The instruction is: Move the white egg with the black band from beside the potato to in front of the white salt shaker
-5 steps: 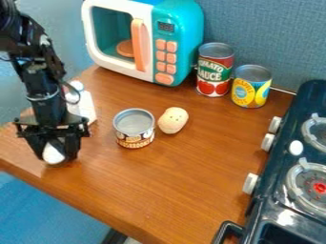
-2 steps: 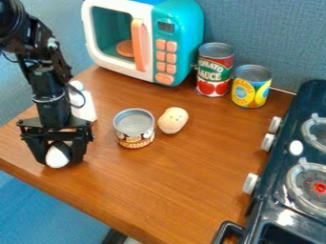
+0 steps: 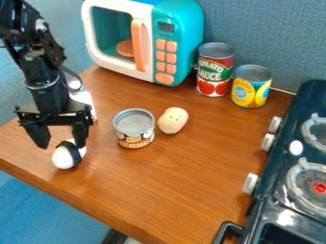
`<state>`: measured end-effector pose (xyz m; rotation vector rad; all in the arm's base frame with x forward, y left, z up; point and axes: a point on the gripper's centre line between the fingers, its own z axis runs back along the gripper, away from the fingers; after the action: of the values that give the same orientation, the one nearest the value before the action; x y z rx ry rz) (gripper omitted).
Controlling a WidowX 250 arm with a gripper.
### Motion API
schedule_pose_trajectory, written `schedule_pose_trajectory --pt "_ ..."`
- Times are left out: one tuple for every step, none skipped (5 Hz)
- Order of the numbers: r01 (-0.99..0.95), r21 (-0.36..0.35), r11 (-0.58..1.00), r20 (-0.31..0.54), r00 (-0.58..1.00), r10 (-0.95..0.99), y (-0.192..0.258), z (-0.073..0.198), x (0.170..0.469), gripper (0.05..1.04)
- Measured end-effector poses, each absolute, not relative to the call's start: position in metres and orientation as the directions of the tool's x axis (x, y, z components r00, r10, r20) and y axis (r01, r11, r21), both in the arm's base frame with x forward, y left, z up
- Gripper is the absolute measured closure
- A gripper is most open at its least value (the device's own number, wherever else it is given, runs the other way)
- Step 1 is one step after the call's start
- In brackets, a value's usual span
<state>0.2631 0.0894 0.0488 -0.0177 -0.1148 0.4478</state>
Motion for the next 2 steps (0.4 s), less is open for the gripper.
schedule_pose_trajectory --pt "-0.412 -0.013 0.911 0.143 0.901 0.409 0.087 0.074 0.27 0.082" --pt "-0.313 -0.04 0.949 0.224 0.923 0.314 0.071 0.107 0.303 0.082"
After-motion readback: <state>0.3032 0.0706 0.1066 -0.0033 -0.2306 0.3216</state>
